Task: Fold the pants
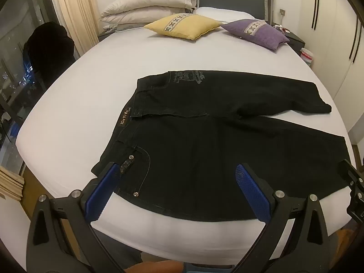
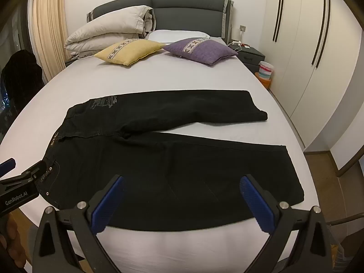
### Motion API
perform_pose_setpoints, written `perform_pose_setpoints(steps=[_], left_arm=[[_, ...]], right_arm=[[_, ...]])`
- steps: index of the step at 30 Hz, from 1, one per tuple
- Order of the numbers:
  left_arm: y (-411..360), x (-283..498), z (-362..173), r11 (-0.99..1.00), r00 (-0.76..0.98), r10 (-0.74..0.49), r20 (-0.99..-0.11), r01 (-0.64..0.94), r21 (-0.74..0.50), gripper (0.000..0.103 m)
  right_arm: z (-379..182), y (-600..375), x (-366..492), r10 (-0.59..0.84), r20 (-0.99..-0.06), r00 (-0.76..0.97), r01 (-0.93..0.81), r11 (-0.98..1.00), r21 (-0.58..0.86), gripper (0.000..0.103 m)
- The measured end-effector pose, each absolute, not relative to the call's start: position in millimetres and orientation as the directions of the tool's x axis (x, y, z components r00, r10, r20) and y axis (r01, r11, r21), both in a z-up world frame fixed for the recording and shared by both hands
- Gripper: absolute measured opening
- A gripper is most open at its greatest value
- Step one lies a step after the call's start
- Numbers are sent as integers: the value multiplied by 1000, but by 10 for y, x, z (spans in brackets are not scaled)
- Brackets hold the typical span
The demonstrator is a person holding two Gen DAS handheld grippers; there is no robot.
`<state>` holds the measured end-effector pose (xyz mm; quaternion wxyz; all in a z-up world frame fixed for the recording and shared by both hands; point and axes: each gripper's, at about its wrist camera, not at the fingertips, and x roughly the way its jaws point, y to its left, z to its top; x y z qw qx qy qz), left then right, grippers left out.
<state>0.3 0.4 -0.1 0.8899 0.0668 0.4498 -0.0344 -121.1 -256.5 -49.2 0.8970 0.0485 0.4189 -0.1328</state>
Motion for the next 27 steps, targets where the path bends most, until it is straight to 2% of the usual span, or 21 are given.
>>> perform_pose_setpoints(steps=[27], left_arm=[[-17, -37, 2, 988, 597, 11, -802, 117, 101, 103]], right_arm=[[-501, -2557, -1212, -197, -766, 612, 279, 960, -24, 103]])
